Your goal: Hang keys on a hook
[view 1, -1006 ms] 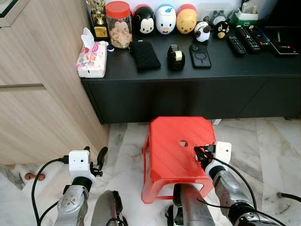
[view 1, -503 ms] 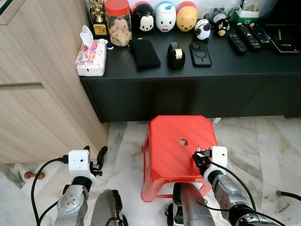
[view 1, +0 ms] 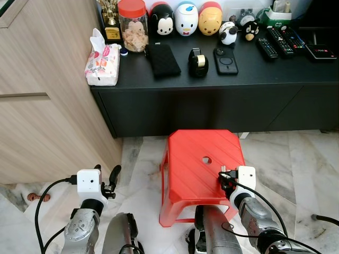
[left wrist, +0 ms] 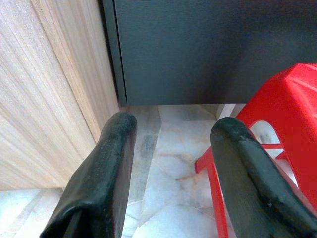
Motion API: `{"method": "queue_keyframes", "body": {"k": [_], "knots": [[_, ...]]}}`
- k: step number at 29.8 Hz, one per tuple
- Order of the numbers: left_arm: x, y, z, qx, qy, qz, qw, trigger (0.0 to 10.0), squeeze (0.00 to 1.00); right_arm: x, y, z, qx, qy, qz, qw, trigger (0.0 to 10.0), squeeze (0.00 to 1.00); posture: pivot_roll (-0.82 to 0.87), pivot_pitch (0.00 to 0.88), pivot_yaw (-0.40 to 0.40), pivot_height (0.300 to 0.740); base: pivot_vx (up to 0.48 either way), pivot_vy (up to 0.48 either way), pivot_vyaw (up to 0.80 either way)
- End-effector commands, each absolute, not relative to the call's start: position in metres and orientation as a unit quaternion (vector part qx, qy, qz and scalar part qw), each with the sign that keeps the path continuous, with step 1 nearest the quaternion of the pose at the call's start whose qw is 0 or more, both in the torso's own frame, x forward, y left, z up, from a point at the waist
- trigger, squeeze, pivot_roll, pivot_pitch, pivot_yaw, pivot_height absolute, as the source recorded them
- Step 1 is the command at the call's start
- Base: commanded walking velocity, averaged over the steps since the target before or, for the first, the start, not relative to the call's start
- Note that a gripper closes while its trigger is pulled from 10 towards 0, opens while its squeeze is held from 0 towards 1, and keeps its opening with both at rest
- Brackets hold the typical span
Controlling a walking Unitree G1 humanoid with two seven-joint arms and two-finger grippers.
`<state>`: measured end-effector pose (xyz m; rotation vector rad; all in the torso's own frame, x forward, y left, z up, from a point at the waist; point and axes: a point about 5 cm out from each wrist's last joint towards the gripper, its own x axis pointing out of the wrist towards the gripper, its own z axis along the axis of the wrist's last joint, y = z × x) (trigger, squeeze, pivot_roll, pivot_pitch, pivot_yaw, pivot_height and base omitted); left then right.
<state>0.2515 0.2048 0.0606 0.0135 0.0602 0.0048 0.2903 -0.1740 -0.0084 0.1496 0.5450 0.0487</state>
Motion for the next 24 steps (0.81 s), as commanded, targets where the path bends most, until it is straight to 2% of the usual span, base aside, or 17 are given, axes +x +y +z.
{"method": "queue_keyframes", "body": {"k": [1,16,24], "knots": [[0.2472,0.2032,0.0566,0.003,0.040,0.000,0.999,10.0,0.00,0.2808,-0.1755,-0.0178,0.068,0.293,0.022,0.953,0.0,0.00,-0.05,0.221,-0.046,0.604,0.000,0.000,0.00],[0.2493,0.2023,0.0557,0.003,0.042,-0.001,0.999,10.0,0.00,0.2768,-0.1760,-0.0213,0.062,0.298,0.021,0.952,0.0,0.00,-0.05,0.216,-0.045,0.604,0.000,0.000,0.00],[0.2544,0.2041,0.0555,0.004,0.042,0.001,0.999,10.0,0.00,0.2859,-0.1797,-0.0114,0.032,0.271,0.026,0.962,0.0,0.00,-0.06,0.196,-0.044,0.604,0.000,0.000,0.00]]}}
